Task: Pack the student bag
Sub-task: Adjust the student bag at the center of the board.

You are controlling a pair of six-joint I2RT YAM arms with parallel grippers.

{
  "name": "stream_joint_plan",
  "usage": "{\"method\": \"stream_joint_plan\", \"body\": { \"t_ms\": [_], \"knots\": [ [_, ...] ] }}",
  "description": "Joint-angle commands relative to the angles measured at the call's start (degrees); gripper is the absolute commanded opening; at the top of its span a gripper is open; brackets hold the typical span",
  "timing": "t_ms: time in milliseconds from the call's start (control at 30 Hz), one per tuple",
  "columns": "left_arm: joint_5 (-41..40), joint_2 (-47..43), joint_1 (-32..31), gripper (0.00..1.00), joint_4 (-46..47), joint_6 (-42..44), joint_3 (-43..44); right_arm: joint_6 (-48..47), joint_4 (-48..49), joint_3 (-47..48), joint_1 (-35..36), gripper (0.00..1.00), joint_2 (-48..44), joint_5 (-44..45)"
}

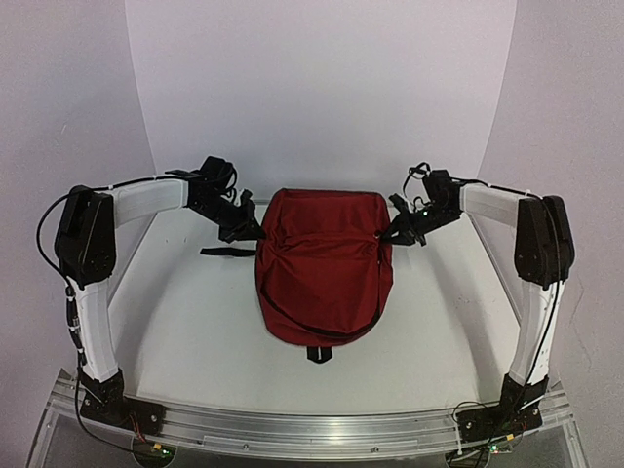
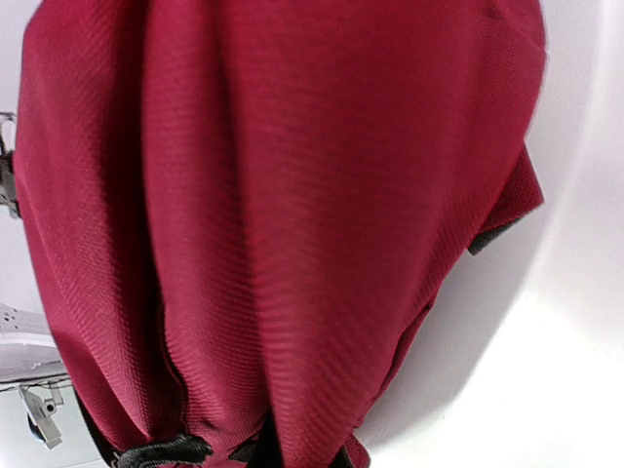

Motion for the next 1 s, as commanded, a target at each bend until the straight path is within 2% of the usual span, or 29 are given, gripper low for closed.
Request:
{"method": "stream_joint_plan", "body": {
  "t_ms": [0,100,300,367,433,500,567,667,767,833,867,967],
  "knots": [
    [2.9,-6.7,1.0,0.0,5.2,-1.8,7.1,2.7,8.3,9.0,0.3,0.0,-6.9,-5.8],
    [3.2,-4.6,1.1,0.0,5.0,-2.6,7.4,2.6,8.3,7.8,0.4,0.0,-4.6,-3.8],
    [0.9,-0.7,1.1,0.0,7.5,-4.0,2.5,-0.3,8.2,6.7,1.4,0.0,-0.1,2.5],
    [1.1,0.9,1.2,0.0,7.6,-4.3,1.8,-1.8,8.1,6.2,1.6,0.06,1.3,5.0],
    [-0.4,2.0,1.2,0.01,6.3,-4.4,1.5,-2.5,8.0,5.7,1.6,0.17,2.4,6.7],
    [-3.8,3.1,1.4,0.15,2.9,-4.2,1.8,-2.9,7.9,4.4,1.7,0.38,2.4,6.8],
    [-4.1,3.5,2.0,0.36,0.9,-3.7,1.9,-3.1,7.6,2.0,1.7,0.55,1.2,7.4],
    [-5.6,1.1,2.3,0.59,0.2,-3.1,1.1,-3.6,7.1,-1.4,1.6,0.68,-2.4,7.3],
    [-7.3,-1.8,2.5,0.77,-2.1,-1.6,0.6,-4.3,6.6,-3.4,1.6,0.8,-6.4,7.8],
    [-7.5,-3.7,2.9,0.96,-3.8,-0.5,0.6,-4.8,6.1,-4.2,1.3,0.91,-8.6,8.2],
    [-8.0,-4.7,3.1,0.99,-5.2,0.3,0.9,-5.4,5.5,-4.4,1.1,0.97,-10.0,8.7],
    [-10.5,-7.1,3.9,1.0,-10.6,2.0,3.7,-7.2,4.3,-4.2,0.2,0.98,-13.2,10.8]
  ]
}}
